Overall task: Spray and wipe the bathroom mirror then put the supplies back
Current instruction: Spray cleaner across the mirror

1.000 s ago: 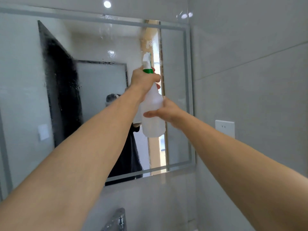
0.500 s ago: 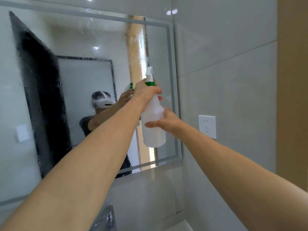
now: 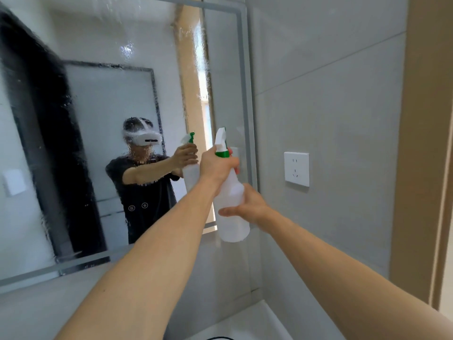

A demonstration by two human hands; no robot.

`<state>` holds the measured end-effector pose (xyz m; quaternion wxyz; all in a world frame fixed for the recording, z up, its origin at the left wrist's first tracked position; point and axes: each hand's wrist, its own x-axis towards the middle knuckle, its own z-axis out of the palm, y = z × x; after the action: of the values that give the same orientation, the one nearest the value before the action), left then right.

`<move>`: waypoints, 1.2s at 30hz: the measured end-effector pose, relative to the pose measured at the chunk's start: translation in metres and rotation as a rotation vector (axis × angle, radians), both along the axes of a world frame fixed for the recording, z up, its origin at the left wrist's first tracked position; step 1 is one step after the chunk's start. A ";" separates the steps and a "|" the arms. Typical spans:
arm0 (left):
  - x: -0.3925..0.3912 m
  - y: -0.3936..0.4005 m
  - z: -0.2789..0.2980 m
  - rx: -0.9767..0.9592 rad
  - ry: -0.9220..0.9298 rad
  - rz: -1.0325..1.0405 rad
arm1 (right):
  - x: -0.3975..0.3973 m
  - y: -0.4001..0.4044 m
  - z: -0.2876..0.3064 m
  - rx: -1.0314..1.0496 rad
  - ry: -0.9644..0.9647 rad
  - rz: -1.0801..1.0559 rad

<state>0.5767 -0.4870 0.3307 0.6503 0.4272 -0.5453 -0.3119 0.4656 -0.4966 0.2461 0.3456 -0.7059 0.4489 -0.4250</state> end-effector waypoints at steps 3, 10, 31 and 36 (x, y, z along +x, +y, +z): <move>0.001 0.000 -0.027 0.040 -0.003 -0.022 | -0.002 0.007 -0.025 0.033 0.010 -0.008; 0.011 0.019 -0.098 0.119 -0.014 0.098 | 0.007 0.029 -0.087 0.116 0.085 0.026; 0.143 0.112 -0.142 0.089 -0.006 0.449 | 0.141 0.077 -0.121 0.060 0.185 0.374; 0.173 0.139 -0.142 0.101 0.039 0.535 | 0.176 0.090 -0.120 0.062 0.198 0.466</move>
<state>0.7496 -0.3482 0.1883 0.6979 0.5819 -0.3842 -0.1637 0.6420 -0.4063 0.1265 0.4101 -0.8177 0.3183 -0.2488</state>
